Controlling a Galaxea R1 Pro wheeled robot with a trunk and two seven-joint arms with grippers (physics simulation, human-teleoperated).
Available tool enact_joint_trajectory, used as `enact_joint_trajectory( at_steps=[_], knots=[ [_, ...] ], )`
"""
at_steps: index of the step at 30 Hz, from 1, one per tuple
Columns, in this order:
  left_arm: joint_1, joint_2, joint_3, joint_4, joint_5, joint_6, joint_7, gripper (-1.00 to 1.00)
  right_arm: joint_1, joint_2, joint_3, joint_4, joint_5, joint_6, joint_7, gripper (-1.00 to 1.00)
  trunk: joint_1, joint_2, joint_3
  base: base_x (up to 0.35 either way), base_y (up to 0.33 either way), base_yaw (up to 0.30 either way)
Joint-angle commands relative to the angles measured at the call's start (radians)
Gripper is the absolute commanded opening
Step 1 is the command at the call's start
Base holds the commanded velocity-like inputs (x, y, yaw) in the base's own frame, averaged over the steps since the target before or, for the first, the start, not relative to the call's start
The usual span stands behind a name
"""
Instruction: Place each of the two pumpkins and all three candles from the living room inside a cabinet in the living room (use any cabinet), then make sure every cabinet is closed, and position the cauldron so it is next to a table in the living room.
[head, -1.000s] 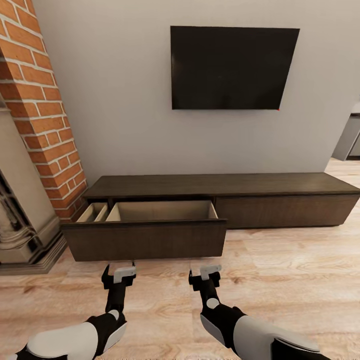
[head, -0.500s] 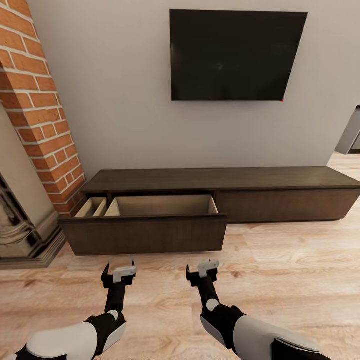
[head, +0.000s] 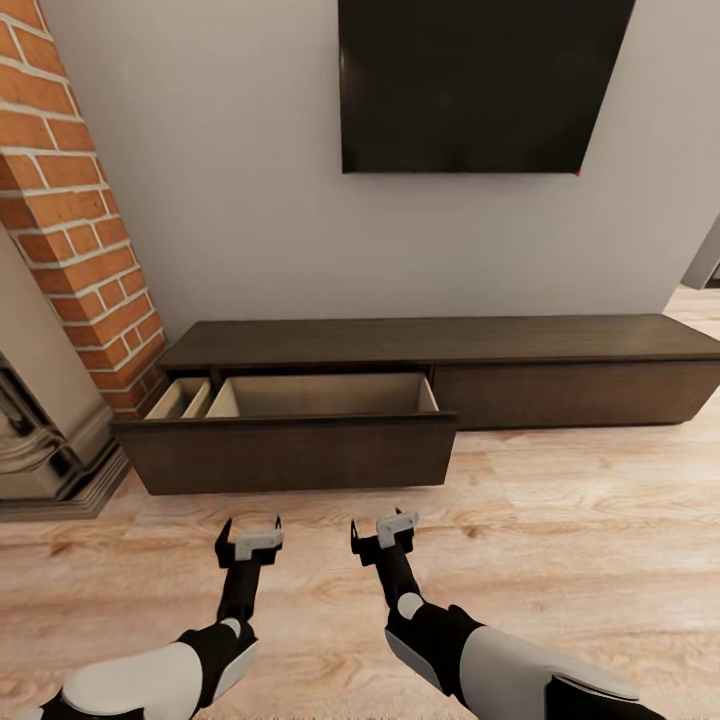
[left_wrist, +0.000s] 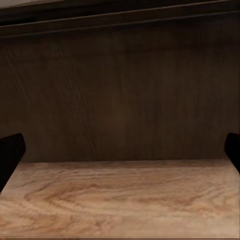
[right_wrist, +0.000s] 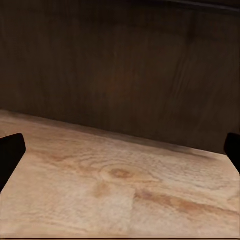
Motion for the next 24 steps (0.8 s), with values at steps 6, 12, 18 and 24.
enact_joint_trajectory(
  at_steps=[6, 12, 18, 24],
  knots=[
    [-0.001, 0.002, -0.002, -0.002, 0.003, -0.048, 0.010, 1.00, -0.001, 0.000, 0.006, 0.005, -0.005, -0.004, -0.006, 1.00, 0.001, -0.001, -0.009, 0.000, 0.000, 0.000],
    [-0.001, -0.003, 0.001, -0.002, 0.025, -0.061, 0.017, 1.00, -0.001, 0.000, 0.005, 0.006, -0.006, -0.004, -0.007, 1.00, 0.001, -0.001, -0.009, 0.157, 0.000, 0.000],
    [-0.001, -0.003, -0.002, -0.002, 0.028, -0.050, 0.017, 1.00, -0.001, 0.000, 0.004, 0.006, -0.007, -0.004, -0.007, 1.00, 0.001, -0.001, -0.009, 0.324, 0.000, 0.000],
    [-0.001, -0.003, -0.001, -0.002, 0.029, -0.044, 0.017, 1.00, -0.001, 0.000, 0.004, 0.006, -0.008, -0.004, -0.007, 1.00, 0.001, -0.001, -0.009, 0.338, 0.000, 0.000]
  ],
)
